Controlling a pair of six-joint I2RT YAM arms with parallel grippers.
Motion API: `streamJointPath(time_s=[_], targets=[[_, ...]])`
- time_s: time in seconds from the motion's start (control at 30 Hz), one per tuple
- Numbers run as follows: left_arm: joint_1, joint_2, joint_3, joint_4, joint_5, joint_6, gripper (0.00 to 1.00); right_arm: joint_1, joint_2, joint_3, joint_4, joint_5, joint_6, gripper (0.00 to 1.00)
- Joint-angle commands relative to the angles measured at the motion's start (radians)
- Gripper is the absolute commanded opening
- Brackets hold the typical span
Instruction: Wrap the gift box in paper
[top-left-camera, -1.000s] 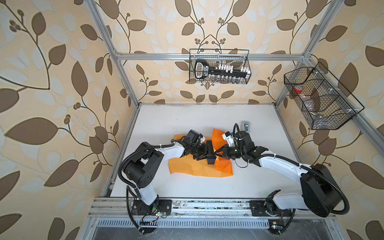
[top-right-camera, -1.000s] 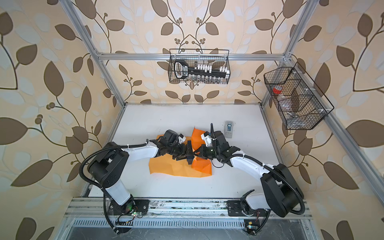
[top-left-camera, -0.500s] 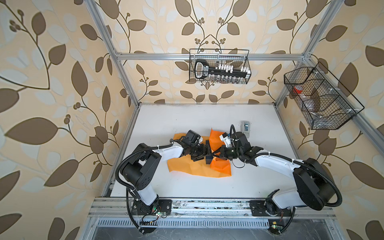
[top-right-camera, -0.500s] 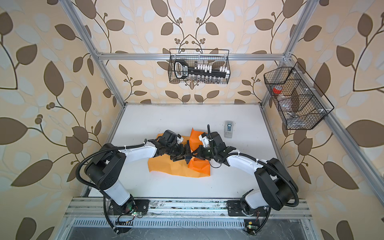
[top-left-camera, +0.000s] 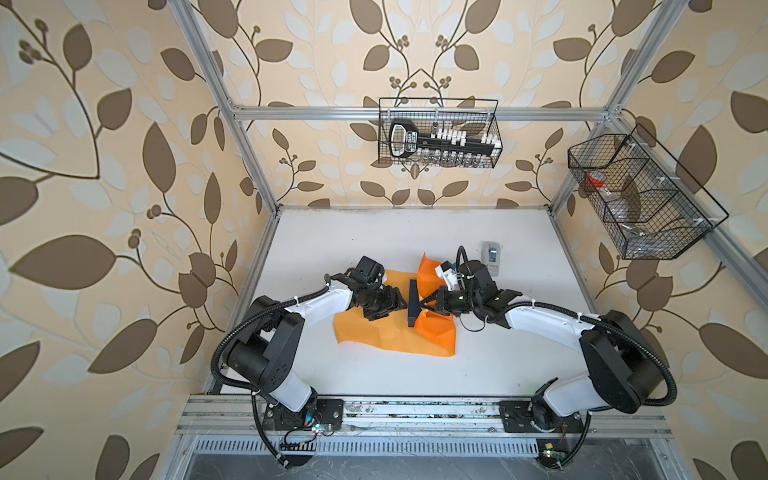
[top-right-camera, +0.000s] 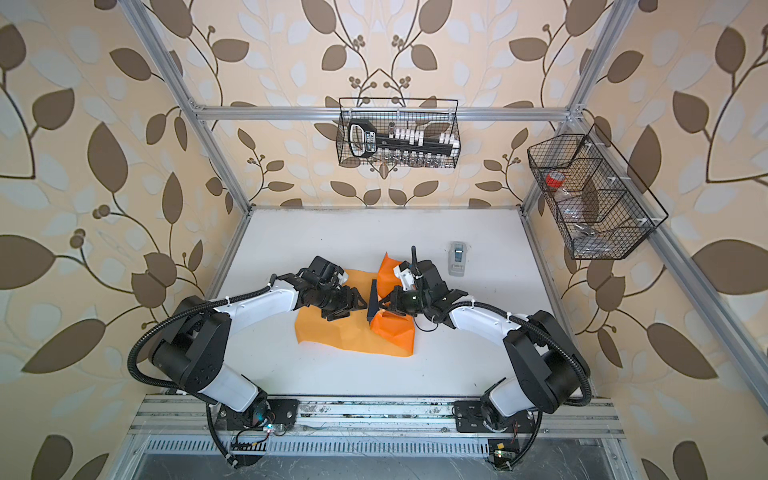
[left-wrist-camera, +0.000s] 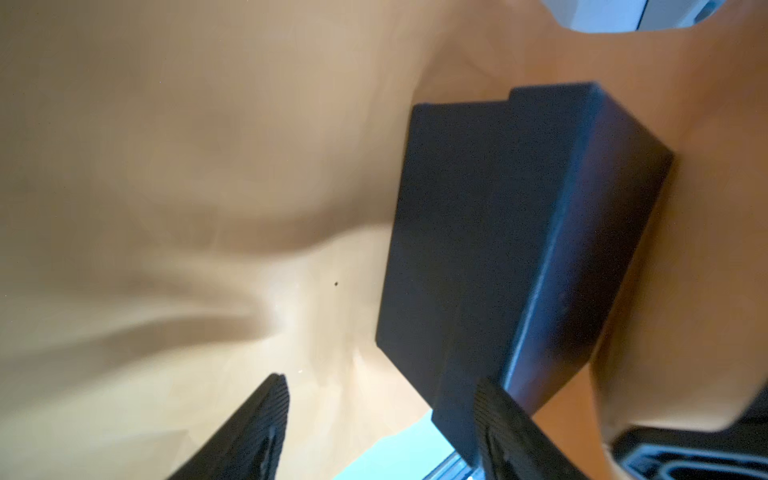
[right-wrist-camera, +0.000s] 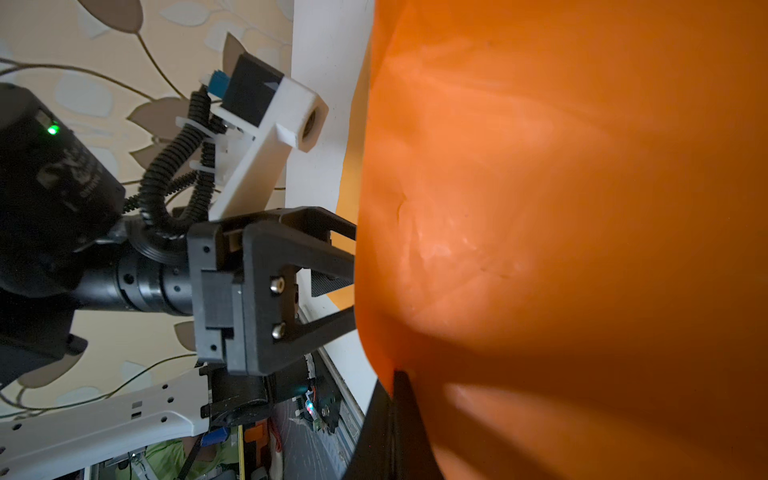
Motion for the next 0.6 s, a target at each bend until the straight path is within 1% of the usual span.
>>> streamJointPath(time_s=[0.0,0.07,0.23,0.33,0.57], targets=[[-0.001,-0.052,-0.048,-0.054,-0.05,0.031,0.67,0.004,0.024,0.051,0.01,-0.016,0.007,0.0],[-0.002,-0.069,-0.086,-0.042,-0.051,0.02,0.65,0.002,0.041,0.075,0.003,-0.02,0.004,0.0],[-0.003,-0.107,-0.137,-0.024,-0.059,0.006,0.64,0.003,0.074,0.125,-0.006,-0.031,0.002,0.0],[-0.003,-0.112,-0.126,-0.037,-0.078,0.011,0.64,0.01,0.085,0.146,-0.007,-0.037,0.006,0.0],[-0.003,-0.057,-0.089,-0.046,-0.088,0.025,0.63,0.06,0.107,0.173,-0.007,-0.037,0.011,0.0]])
